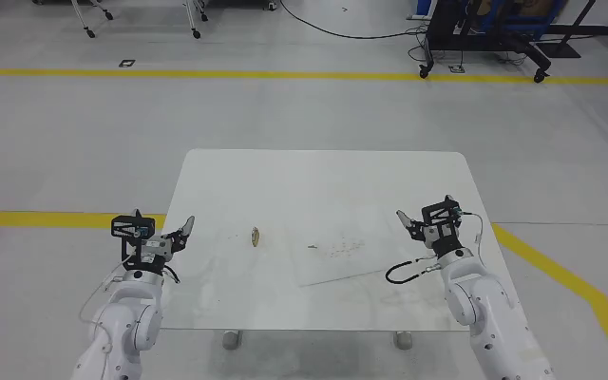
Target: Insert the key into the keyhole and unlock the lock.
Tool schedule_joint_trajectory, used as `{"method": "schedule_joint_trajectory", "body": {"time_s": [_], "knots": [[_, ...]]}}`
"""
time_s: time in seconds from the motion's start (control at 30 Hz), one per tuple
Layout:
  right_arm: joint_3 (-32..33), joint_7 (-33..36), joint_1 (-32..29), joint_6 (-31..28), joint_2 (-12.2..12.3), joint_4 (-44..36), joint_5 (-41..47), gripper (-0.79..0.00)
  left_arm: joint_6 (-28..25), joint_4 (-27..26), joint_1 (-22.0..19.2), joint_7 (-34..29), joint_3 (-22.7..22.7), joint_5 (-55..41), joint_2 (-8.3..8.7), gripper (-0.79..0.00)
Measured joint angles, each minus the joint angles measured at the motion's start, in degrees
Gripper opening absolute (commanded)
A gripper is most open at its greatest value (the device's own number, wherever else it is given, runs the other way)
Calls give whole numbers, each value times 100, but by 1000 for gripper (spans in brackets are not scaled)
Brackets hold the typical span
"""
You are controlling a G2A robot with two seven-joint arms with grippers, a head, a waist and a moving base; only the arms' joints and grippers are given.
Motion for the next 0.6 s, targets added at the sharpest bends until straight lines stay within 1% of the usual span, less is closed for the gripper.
{"method": "schedule_joint_trajectory", "body": {"time_s": [0.1, 0.53, 0.57, 0.6], "knots": [[-53, 125, 75, -195, -6, 54, 154, 0, 0, 0, 0, 0, 0, 0, 0, 0], [-69, 145, 98, -161, -11, 105, 115, 0, 0, 0, 0, 0, 0, 0, 0, 0], [-117, 172, 140, -219, -17, 145, 165, 0, 0, 0, 0, 0, 0, 0, 0, 0], [-206, 224, 238, -403, -25, 240, 271, 0, 0, 0, 0, 0, 0, 0, 0, 0]]}}
